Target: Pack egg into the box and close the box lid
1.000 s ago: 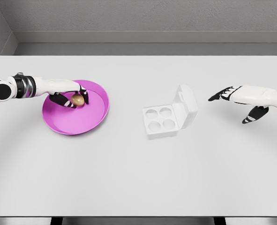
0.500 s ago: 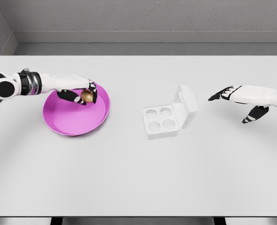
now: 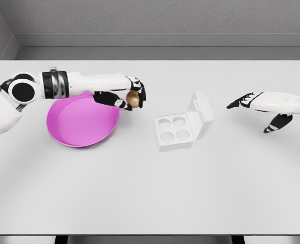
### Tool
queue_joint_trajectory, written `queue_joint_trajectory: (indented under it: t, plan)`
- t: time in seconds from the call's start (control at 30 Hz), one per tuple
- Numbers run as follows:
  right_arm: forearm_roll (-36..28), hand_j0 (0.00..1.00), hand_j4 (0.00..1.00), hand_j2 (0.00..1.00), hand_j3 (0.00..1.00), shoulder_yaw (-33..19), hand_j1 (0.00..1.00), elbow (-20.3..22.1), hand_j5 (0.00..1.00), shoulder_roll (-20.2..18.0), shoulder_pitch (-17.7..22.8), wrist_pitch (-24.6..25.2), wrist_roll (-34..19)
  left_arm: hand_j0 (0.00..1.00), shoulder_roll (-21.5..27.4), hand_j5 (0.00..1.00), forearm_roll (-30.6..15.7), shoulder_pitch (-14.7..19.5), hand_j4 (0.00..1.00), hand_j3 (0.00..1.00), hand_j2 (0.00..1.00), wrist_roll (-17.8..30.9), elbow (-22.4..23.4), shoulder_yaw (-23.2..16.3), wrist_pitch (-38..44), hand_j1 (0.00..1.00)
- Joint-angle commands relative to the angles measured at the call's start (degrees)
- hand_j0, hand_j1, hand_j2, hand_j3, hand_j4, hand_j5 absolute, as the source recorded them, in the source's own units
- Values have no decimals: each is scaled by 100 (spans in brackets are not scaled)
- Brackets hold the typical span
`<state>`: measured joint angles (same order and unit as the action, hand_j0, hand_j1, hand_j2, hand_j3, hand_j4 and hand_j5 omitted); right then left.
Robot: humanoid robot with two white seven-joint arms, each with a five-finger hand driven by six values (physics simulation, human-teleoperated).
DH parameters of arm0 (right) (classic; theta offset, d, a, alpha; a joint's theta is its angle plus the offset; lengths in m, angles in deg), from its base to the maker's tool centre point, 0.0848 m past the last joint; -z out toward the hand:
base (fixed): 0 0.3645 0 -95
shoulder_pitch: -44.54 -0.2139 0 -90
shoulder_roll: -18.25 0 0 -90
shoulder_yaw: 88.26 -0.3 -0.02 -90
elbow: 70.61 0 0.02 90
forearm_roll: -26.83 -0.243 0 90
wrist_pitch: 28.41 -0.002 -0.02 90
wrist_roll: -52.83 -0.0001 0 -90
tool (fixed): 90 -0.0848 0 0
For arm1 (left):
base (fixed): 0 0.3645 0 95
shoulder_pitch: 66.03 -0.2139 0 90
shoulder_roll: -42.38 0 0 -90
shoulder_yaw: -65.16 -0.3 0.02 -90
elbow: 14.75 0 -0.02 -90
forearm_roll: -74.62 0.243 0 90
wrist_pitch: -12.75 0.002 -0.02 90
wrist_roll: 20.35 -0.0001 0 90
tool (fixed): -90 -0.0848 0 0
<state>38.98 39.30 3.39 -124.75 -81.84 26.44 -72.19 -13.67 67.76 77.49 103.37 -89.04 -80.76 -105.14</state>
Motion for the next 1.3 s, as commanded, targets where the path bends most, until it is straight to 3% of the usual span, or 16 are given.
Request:
queue_joint_trajectory:
  t: [0.0,0.27,0.43,0.63,1.0,1.27]
  plan:
    - [-37,100,100,100,100,-3,100,1,100,-8,9,15,2,27,-169,27,-254,0,27,27,27,-14,-33,20,-129,27]
    - [-28,100,100,100,100,6,100,1,100,-8,9,15,2,28,-757,28,-439,-378,28,28,28,-49,47,468,-121,28]
    - [-28,100,100,100,100,58,100,1,100,-17,17,15,2,29,-1373,29,-738,-387,29,29,29,-58,758,477,-85,29]
    - [-28,100,100,100,100,58,100,1,100,-17,18,15,2,31,-1848,31,-843,-633,31,31,31,-243,1145,846,-85,31]
    - [-28,100,100,100,100,58,100,9,100,-17,18,15,2,33,-1865,33,-1186,-1107,33,33,33,-243,1180,1048,-349,33]
    - [-28,100,100,100,100,85,100,9,100,-17,18,15,2,34,-2234,34,-1256,-1160,34,34,34,-234,1708,1021,-711,34]
